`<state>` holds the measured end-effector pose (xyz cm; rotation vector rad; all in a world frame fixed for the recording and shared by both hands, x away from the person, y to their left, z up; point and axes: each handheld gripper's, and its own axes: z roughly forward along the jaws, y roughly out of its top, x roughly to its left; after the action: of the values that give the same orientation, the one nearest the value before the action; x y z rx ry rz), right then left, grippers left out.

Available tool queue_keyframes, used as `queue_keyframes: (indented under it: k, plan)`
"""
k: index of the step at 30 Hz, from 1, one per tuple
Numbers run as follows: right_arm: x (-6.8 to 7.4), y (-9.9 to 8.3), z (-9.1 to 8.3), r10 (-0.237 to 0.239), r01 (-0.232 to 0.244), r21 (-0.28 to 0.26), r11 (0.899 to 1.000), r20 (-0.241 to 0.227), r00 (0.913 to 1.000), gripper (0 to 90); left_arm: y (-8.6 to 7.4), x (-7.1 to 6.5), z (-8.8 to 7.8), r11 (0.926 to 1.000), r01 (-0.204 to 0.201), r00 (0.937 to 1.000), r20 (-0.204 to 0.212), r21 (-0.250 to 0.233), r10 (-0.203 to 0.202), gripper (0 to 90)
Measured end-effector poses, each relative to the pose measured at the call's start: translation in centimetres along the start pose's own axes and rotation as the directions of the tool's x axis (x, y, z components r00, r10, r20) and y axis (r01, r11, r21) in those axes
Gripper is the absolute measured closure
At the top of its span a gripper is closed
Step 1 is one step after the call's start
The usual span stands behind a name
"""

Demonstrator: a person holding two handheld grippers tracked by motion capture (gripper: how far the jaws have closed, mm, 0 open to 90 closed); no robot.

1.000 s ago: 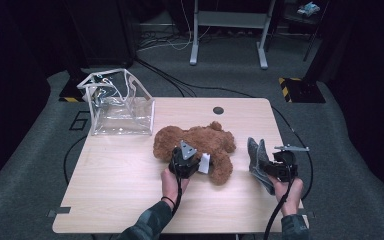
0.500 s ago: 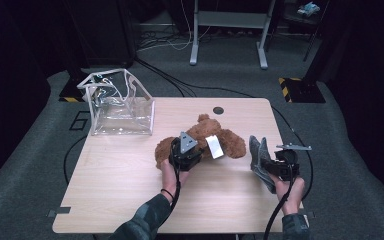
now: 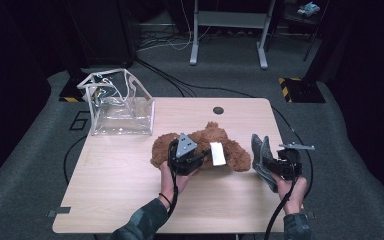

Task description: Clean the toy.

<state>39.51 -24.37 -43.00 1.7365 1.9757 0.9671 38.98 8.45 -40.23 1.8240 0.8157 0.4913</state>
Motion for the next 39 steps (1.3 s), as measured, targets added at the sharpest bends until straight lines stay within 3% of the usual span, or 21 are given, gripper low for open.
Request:
queue_keyframes:
  k: [3,8,12,14,15,16,18,22,24,25,29,31,32,33,34,35,37,39]
  plan:
    - [0.1,-0.2,0.4,-0.008,0.008,0.007,1.000,-0.001,1.0000,74.3,-0.8,0.9,1.5,0.9979,-0.043,0.9990,-0.009,0.048,0.044,73.1]
    - [0.6,-0.4,1.1,-0.015,0.016,0.027,1.000,-0.011,0.9998,74.3,-1.4,3.3,3.1,0.9933,-0.003,0.9987,-0.051,0.116,0.009,69.5]
    - [0.9,-0.5,1.4,-0.026,0.026,0.031,0.999,-0.019,0.9995,74.3,-2.0,4.7,3.7,0.9900,0.031,0.9957,-0.091,0.138,-0.018,61.4]
    - [0.9,-0.6,1.3,-0.022,0.023,0.040,0.999,-0.018,0.9996,74.2,-2.0,4.9,3.7,0.9892,0.020,0.9936,-0.113,0.145,-0.004,56.6]
    - [0.9,-0.6,1.3,-0.024,0.025,0.039,0.999,-0.019,0.9995,74.2,-2.0,5.0,3.6,0.9898,0.020,0.9931,-0.118,0.141,-0.003,49.2]
    - [0.8,-0.6,1.4,-0.027,0.028,0.036,0.999,-0.019,0.9994,74.2,-2.0,5.0,3.5,0.9887,0.018,0.9926,-0.121,0.149,0.001,49.2]
    - [0.8,-0.7,1.3,-0.024,0.024,0.026,0.999,-0.020,0.9995,74.1,-2.0,5.0,3.3,0.9904,0.009,0.9864,-0.164,0.138,0.013,39.2]
    - [0.7,-0.7,1.3,-0.017,0.018,0.033,0.999,-0.021,0.9996,74.1,-2.0,5.2,2.5,0.9932,-0.003,0.9704,-0.239,0.117,0.031,32.2]
    - [0.7,-0.8,1.3,-0.018,0.018,0.033,0.999,-0.022,0.9996,74.1,-2.1,5.7,2.4,0.9933,0.016,0.9609,-0.276,0.115,0.016,29.7]
    - [0.8,-0.7,1.3,-0.018,0.019,0.032,0.999,-0.022,0.9996,74.1,-2.2,6.0,2.4,0.9929,0.026,0.9530,-0.303,0.116,0.010,28.8]
    - [0.9,-0.8,1.4,-0.017,0.018,0.040,0.999,-0.026,0.9995,74.1,-2.5,7.4,2.6,0.9880,0.075,0.9320,-0.362,0.135,-0.021,25.5]
    - [0.9,-0.9,1.5,-0.014,0.015,0.042,0.999,-0.026,0.9996,74.0,-2.7,8.3,2.8,0.9832,0.107,0.9169,-0.397,0.148,-0.040,24.4]
    - [0.8,-0.9,1.5,-0.023,0.024,0.041,0.999,-0.026,0.9994,74.0,-2.8,8.8,2.8,0.9812,0.117,0.9054,-0.423,0.153,-0.042,24.1]
    - [0.8,-0.9,1.5,-0.016,0.017,0.038,0.999,-0.027,0.9995,74.0,-2.9,9.0,2.9,0.9798,0.127,0.9011,-0.431,0.154,-0.049,23.8]
    - [0.8,-0.9,1.5,-0.016,0.017,0.038,0.999,-0.027,0.9995,74.0,-2.9,9.0,2.9,0.9798,0.127,0.9011,-0.431,0.154,-0.049,23.7]
    - [0.7,-1.0,1.6,-0.029,0.030,0.035,0.999,-0.025,0.9993,74.0,-3.3,9.8,3.2,0.9741,0.151,0.8872,-0.458,0.168,-0.058,23.4]
    - [0.7,-1.0,1.5,-0.022,0.023,0.041,0.999,-0.026,0.9994,74.0,-3.6,10.3,3.5,0.9688,0.171,0.8850,-0.460,0.180,-0.070,23.1]
    - [0.7,-0.9,1.5,-0.022,0.023,0.043,0.999,-0.023,0.9995,74.0,-3.9,10.6,4.1,0.9672,0.171,0.8870,-0.457,0.188,-0.068,21.6]
